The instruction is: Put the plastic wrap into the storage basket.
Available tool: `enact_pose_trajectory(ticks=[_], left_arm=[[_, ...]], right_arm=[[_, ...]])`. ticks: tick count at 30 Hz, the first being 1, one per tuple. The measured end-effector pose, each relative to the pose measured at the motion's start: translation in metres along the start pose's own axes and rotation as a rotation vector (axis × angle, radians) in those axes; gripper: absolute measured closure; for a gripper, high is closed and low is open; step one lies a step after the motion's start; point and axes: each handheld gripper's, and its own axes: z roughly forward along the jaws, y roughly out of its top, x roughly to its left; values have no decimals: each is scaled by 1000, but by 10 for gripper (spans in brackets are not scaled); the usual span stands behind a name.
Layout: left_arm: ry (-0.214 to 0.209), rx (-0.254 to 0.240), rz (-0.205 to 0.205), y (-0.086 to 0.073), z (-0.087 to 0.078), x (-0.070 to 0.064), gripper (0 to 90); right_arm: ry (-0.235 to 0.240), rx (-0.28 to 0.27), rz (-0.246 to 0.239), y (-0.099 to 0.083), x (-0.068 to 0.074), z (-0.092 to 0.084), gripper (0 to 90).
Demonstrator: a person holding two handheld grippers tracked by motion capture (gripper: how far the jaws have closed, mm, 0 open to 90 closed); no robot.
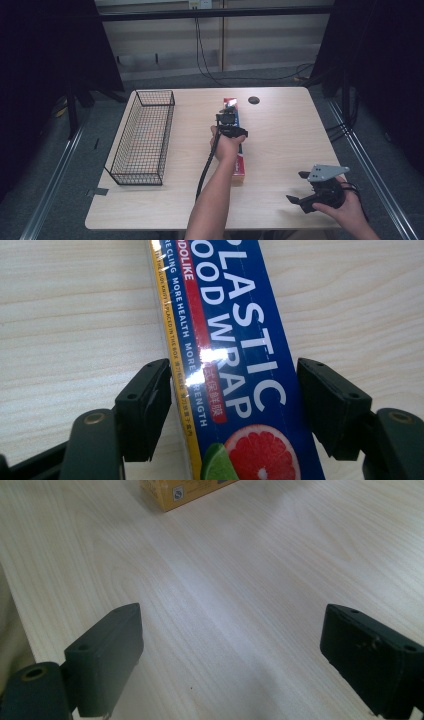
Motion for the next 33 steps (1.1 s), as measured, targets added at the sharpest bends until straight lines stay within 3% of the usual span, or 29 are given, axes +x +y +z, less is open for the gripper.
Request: enact_pose_trajectory(ticks=[5,13,17,23,33], left_arm=[[13,7,-5,0,0,-2,335],[38,54,-69,4,-1,-6,367],[74,92,-39,6,-6,-7,409],[96,137,-7,6,-10,-5,428],[96,170,-7,9,-23,0,434]], right_arm=[[0,3,0,0,0,0,100],[-3,2,4,0,1,-1,101],[-2,7,5,-1,0,-1,101],[-5,0,8,0,0,-2,101],[-2,1,-1,0,0,-1,93]])
